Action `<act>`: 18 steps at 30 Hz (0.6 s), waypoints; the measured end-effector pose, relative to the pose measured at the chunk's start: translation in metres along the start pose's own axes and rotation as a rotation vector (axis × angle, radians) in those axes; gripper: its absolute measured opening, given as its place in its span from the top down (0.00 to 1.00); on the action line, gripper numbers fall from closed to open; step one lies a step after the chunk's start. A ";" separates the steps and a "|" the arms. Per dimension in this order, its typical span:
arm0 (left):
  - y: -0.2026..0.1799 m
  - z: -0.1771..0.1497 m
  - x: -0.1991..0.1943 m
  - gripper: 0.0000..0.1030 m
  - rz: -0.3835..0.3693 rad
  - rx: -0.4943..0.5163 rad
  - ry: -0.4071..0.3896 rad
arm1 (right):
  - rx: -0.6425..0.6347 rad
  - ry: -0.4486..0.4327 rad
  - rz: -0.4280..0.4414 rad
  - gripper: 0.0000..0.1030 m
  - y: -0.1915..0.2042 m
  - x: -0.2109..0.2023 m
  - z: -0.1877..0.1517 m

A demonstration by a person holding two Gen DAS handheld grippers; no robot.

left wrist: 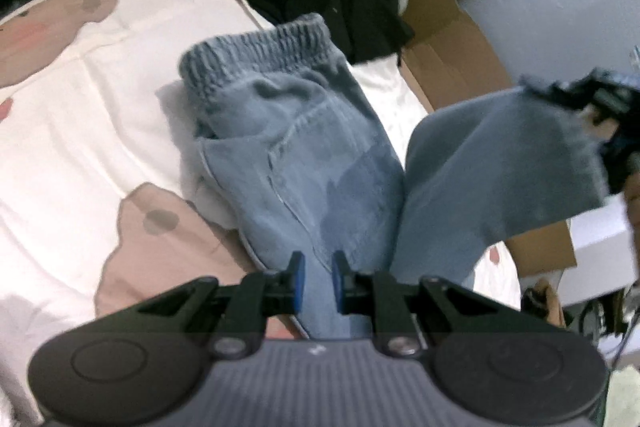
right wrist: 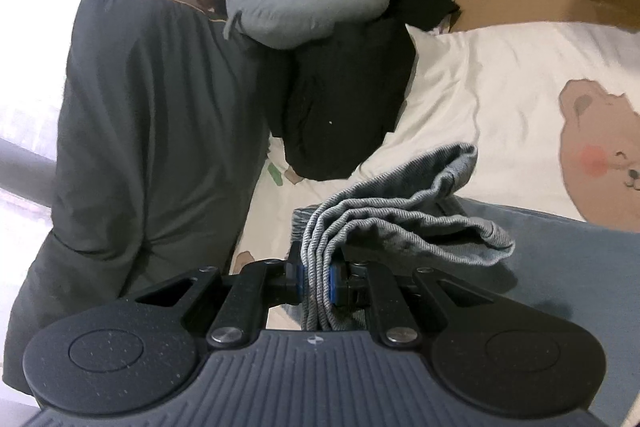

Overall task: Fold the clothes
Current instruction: 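Lay the jeans leg onto the waistband and open the right gripper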

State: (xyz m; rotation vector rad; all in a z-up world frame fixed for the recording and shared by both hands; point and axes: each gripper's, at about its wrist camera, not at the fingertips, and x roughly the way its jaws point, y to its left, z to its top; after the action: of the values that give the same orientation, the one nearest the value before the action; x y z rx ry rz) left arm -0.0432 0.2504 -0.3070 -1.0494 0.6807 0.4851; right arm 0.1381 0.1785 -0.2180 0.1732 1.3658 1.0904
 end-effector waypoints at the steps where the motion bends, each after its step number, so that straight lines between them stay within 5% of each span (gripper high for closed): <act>1: 0.001 0.001 -0.001 0.86 0.007 -0.006 -0.006 | 0.007 0.006 0.004 0.89 -0.004 0.009 0.000; 13: 0.010 0.001 -0.012 0.82 0.077 -0.035 -0.040 | -0.040 0.126 -0.007 0.80 0.011 0.088 -0.006; 18: 0.008 -0.003 -0.013 0.82 0.068 -0.034 -0.047 | -0.065 0.158 0.029 0.63 0.037 0.098 0.001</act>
State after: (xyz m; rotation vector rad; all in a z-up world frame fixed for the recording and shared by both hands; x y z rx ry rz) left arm -0.0587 0.2507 -0.3038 -1.0465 0.6698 0.5806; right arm 0.1023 0.2676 -0.2609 0.0610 1.4696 1.1914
